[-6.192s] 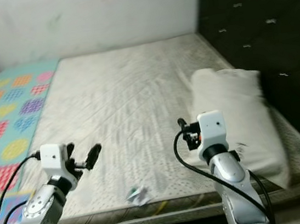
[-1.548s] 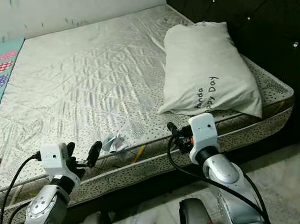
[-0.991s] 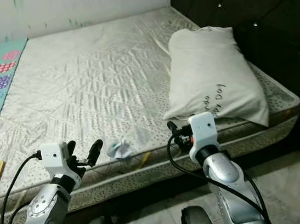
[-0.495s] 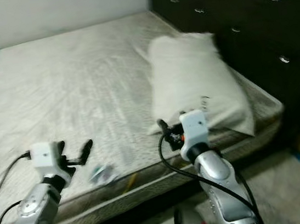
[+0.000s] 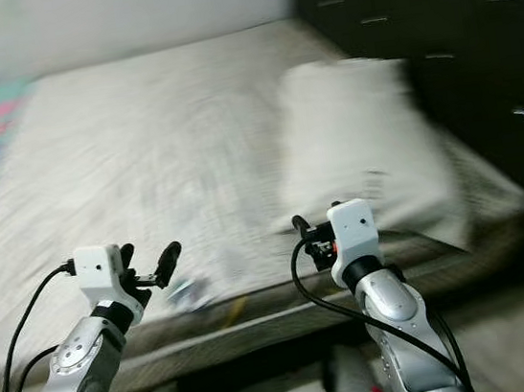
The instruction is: Clean up the room
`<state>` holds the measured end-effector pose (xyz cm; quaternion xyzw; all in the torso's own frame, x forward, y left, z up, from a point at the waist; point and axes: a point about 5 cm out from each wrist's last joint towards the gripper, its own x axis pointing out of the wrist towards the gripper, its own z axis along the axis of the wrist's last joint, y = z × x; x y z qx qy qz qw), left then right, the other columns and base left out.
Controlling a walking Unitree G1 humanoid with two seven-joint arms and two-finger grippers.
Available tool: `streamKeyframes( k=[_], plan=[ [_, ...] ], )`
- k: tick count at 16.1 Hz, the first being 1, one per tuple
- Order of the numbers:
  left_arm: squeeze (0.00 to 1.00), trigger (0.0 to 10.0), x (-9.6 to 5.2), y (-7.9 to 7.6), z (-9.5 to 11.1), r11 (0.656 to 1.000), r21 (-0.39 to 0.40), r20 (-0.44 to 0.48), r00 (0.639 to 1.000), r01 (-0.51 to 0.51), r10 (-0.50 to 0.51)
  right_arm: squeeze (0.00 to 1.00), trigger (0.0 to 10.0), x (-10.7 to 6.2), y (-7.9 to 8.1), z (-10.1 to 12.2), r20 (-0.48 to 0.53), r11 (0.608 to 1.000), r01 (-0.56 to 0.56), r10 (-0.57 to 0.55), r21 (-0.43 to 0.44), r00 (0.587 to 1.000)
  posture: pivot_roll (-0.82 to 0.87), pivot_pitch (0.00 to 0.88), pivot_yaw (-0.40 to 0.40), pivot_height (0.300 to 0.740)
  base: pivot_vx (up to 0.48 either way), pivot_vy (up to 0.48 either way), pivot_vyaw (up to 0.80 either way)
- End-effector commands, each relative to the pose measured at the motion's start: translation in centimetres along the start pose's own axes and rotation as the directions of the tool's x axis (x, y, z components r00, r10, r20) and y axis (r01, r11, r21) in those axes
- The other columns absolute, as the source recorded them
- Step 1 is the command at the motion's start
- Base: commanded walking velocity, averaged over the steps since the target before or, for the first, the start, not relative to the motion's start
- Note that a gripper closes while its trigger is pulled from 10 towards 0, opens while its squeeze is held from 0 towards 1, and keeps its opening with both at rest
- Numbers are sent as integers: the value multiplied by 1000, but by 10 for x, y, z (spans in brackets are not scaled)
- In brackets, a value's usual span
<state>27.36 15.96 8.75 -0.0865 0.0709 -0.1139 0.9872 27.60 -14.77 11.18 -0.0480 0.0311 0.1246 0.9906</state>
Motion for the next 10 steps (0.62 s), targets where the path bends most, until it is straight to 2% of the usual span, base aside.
streamKeyframes(
  k=[1,10],
  plan=[
    [0,10000,0,4,-2,1000,6,-20,1000,-17,17,0,10000,1,2,4,17,1000,-5,5,0,1000,-248,0,38,591,0,0,800],
    [0,10000,3,13,-20,997,-36,-144,988,-66,60,0,10000,-6,-5,3,-2,1000,22,-22,14,1000,-243,8,21,591,0,0,0]
  ],
)
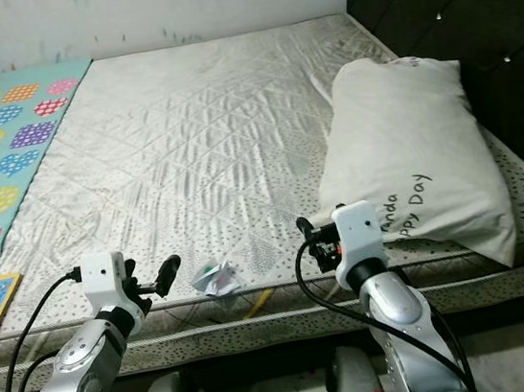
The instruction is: Clean up the room
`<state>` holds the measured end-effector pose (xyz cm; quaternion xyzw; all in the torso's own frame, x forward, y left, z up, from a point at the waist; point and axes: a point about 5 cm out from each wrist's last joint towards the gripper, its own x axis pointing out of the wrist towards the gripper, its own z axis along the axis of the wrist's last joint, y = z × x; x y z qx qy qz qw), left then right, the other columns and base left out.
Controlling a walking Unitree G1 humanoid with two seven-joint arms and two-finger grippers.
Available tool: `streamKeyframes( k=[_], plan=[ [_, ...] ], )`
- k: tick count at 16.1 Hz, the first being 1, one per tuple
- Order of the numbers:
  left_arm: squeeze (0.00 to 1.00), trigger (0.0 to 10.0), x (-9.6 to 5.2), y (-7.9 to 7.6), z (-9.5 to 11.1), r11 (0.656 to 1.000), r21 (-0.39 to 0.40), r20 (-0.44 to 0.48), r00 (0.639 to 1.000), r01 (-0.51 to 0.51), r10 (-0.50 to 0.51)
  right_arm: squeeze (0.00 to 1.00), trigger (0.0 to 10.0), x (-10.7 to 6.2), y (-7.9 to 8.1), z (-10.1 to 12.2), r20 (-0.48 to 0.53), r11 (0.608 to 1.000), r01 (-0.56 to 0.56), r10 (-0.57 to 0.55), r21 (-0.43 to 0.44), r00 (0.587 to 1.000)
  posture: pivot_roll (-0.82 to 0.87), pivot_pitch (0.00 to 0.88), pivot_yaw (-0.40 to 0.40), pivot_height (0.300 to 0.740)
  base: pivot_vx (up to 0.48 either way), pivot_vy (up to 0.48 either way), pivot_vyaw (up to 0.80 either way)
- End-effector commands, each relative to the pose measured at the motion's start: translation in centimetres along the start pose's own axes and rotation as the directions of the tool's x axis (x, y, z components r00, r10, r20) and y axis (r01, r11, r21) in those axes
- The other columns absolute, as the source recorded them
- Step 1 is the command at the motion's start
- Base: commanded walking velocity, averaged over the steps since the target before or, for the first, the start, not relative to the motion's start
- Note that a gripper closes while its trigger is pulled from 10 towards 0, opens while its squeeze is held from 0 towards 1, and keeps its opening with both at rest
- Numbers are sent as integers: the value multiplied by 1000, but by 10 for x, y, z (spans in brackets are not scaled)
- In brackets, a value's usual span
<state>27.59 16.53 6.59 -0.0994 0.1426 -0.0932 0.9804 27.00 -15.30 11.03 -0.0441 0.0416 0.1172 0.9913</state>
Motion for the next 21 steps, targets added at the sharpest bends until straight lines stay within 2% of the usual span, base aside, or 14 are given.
streamKeyframes(
  k=[1,4,8,11,14,18,19,21],
  plan=[
    [0,10000,-1,4,-3,999,-18,-27,999,-27,26,0,10000,-4,0,4,1,1000,-4,4,3,1000,-247,35,21,591,0,0,0],
    [0,10000,0,8,-6,997,-52,-42,998,-55,53,0,10000,-12,1,-2,-18,1000,-9,9,14,1000,-252,59,27,567,0,0,0],
    [0,10000,-1,8,-7,996,-60,-45,997,-63,61,0,10000,-15,0,-2,-31,1000,2,-1,16,1000,-260,77,33,567,0,0,0],
    [0,10000,-1,10,-6,995,-60,-43,996,-84,82,0,10000,-19,0,-4,-47,1000,-4,5,18,999,-263,88,28,547,0,0,0],
    [0,10000,1,20,0,986,-62,-10,988,-156,156,0,10000,-19,-2,-4,-52,1000,-1,2,21,999,-266,89,25,547,0,0,0],
    [0,10000,2,22,0,984,-64,-10,986,-169,169,0,10000,-19,-3,-4,-53,1000,-1,2,20,999,-267,91,24,547,0,0,0],
    [0,10000,13,31,-2,985,-82,-87,985,-155,148,0,10000,-26,-8,-2,-65,1000,25,-24,16,998,-279,121,22,547,0,0,0],
    [0,10000,18,31,-3,986,-100,-117,986,-133,121,0,10000,-29,-10,-1,-71,999,41,-39,24,997,-284,126,23,547,0,0,0]
  ],
)
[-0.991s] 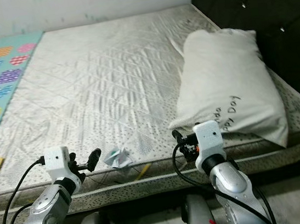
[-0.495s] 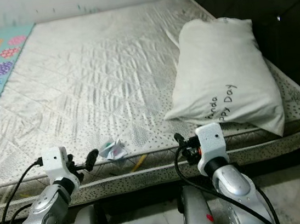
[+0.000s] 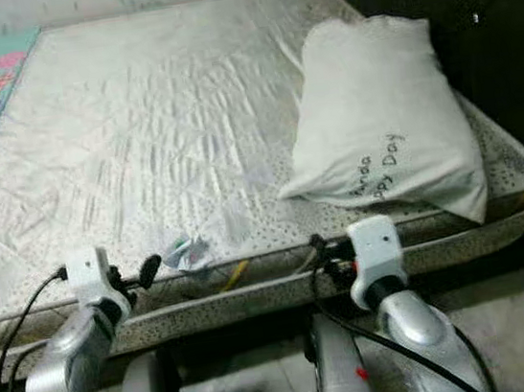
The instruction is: Clean up the room
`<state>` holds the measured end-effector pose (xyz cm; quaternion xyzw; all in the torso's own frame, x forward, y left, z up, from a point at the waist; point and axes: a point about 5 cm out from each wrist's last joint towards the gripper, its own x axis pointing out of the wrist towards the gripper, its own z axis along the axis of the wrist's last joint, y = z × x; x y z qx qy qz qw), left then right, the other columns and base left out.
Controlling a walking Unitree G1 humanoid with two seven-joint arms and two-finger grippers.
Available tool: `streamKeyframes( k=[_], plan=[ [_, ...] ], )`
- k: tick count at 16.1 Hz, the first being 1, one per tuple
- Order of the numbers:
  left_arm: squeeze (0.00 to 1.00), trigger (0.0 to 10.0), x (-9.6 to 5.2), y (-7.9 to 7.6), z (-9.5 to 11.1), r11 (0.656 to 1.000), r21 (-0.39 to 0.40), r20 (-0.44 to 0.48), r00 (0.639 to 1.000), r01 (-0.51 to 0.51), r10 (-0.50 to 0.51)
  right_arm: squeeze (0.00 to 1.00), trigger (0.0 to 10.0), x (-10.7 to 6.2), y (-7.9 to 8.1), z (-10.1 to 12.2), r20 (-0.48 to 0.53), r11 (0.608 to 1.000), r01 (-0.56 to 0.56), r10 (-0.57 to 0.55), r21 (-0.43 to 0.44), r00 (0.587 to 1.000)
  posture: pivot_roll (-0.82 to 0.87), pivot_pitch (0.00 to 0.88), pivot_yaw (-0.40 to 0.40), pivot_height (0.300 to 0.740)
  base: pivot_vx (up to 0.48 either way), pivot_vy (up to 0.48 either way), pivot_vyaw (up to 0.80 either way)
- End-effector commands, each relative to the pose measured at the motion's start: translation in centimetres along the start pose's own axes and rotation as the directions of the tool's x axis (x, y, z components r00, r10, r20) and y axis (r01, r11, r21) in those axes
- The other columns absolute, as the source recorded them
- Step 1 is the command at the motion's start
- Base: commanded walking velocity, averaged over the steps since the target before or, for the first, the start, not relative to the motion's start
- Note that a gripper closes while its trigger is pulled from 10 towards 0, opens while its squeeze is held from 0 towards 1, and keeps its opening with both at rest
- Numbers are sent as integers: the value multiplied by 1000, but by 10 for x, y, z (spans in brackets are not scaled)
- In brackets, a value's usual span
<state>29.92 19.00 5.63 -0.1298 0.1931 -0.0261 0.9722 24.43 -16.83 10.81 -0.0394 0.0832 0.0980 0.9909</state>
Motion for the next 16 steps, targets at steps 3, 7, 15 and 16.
streamKeyframes(
  k=[3,7,15,16],
  plan=[
    [0,10000,11,1,-2,1000,-5,-40,999,2,-2,0,10000,-13,-7,5,-7,1000,20,-20,12,1000,-313,130,22,547,0,0,0],
    [0,10000,23,-7,-1,999,10,-66,996,54,-53,0,10000,-27,-18,6,-27,998,62,-62,-9,998,-340,131,17,547,0,0,0],
    [0,10000,37,-18,1,991,8,-120,984,133,-131,0,10000,-31,-22,16,-22,996,93,-93,-14,995,-372,136,10,547,0,0,0],
    [0,10000,38,-18,0,991,17,-133,982,135,-132,0,10000,-31,-23,16,-23,995,98,-98,-14,995,-374,137,10,547,0,0,0]
  ],
)
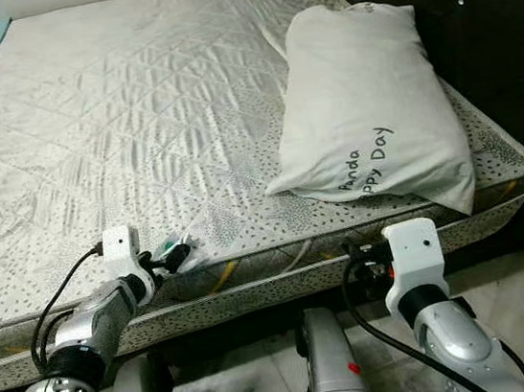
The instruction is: Clean up the room
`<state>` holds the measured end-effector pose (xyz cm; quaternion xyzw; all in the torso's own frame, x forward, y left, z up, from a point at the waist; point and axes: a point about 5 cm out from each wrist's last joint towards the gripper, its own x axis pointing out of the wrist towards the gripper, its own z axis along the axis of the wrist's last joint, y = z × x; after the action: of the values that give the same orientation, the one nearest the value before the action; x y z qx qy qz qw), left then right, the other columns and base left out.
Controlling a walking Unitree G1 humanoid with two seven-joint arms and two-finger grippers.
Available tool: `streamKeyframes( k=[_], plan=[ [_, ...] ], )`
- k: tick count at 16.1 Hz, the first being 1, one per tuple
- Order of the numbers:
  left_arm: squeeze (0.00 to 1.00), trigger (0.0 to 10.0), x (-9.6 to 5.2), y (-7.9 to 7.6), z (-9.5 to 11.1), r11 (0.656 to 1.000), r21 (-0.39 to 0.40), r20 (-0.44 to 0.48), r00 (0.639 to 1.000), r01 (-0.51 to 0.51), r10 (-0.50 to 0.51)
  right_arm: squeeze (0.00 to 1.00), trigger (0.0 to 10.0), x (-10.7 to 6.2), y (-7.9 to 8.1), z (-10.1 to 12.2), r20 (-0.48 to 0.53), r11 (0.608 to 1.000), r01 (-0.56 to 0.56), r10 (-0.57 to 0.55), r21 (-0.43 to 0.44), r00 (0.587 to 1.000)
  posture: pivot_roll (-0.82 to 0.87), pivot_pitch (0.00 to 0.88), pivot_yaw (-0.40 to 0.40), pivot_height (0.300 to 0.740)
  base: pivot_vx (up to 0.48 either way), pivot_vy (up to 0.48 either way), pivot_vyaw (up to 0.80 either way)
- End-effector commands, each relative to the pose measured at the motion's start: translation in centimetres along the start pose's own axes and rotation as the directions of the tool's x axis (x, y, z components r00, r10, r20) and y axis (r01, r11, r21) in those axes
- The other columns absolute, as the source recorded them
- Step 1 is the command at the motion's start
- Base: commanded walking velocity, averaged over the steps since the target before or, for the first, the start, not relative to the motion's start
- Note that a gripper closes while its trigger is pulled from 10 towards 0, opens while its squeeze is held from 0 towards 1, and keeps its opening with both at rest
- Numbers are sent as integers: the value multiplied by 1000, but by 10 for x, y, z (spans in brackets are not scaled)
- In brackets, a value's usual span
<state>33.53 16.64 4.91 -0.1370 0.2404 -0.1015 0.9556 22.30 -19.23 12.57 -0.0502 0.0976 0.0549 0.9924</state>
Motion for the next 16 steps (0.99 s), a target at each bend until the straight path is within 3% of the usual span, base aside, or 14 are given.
streamKeyframes(
  k=[1,3,5,15,16],
  plan=[
    [0,10000,0,2,-3,1000,22,-27,999,17,-16,0,10000,-4,-4,4,9,1000,14,-14,-1,1000,-378,137,9,547,0,0,0],
    [0,10000,2,1,-4,999,28,-41,999,28,-27,0,10000,-5,-4,6,7,1000,22,-22,2,1000,-387,138,9,547,0,0,0],
    [0,196,4,2,-1,999,31,-39,999,26,-25,0,10000,-6,-4,6,5,1000,28,-28,4,1000,-395,138,8,547,0,0,0],
    [0,0,2,13,7,1000,2,-2,1000,-5,5,0,10000,-4,-2,9,5,1000,16,-16,17,1000,-400,134,9,547,0,0,0],
    [0,1804,2,13,4,999,30,-20,1000,-12,12,0,10000,-4,0,7,-3,1000,7,-7,20,1000,-394,128,7,547,0,0,0]
  ],
)
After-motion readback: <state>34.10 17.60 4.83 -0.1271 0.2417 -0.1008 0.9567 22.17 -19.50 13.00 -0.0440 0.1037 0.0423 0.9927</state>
